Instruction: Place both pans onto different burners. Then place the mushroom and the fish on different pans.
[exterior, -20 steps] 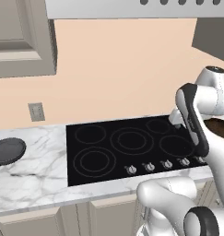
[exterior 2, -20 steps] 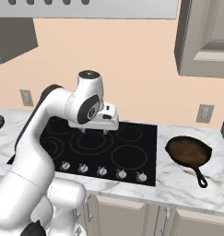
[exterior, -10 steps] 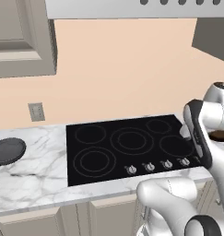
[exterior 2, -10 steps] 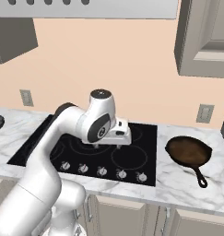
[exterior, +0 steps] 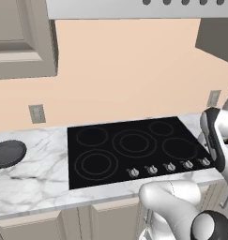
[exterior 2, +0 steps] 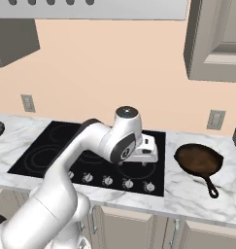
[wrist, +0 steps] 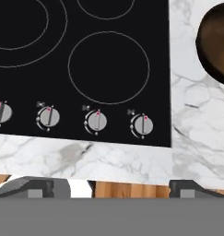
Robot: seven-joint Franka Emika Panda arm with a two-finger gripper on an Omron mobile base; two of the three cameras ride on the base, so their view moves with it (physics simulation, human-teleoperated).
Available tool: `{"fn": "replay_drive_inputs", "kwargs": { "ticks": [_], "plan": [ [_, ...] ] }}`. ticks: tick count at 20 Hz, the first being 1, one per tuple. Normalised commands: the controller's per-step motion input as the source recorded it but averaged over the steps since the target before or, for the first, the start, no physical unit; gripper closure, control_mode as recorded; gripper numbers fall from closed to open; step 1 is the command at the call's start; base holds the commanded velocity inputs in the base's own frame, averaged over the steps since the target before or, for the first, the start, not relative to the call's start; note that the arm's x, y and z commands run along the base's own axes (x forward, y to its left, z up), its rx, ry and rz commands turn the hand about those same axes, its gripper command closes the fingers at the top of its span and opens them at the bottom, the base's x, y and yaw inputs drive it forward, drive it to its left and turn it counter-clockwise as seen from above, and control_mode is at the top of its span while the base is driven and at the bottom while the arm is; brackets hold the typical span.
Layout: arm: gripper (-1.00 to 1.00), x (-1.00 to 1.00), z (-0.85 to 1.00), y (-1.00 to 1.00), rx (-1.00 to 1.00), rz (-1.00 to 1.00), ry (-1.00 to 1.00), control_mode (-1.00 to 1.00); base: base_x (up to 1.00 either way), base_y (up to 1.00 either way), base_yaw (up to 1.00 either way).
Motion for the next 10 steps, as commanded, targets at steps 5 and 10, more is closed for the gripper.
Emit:
{"fn": "replay_drive_inputs", "kwargs": {
  "ticks": [5,10],
  "plan": [
    [-1.00,0.01,-0.16,-0.64,0.00,0.00,0.00,-1.00,0.00,0.00,0.00],
    [-1.00,0.18,-0.09,-0.60,0.00,-0.01,0.00,-1.00,0.00,0.00,0.00]
  ]
}}
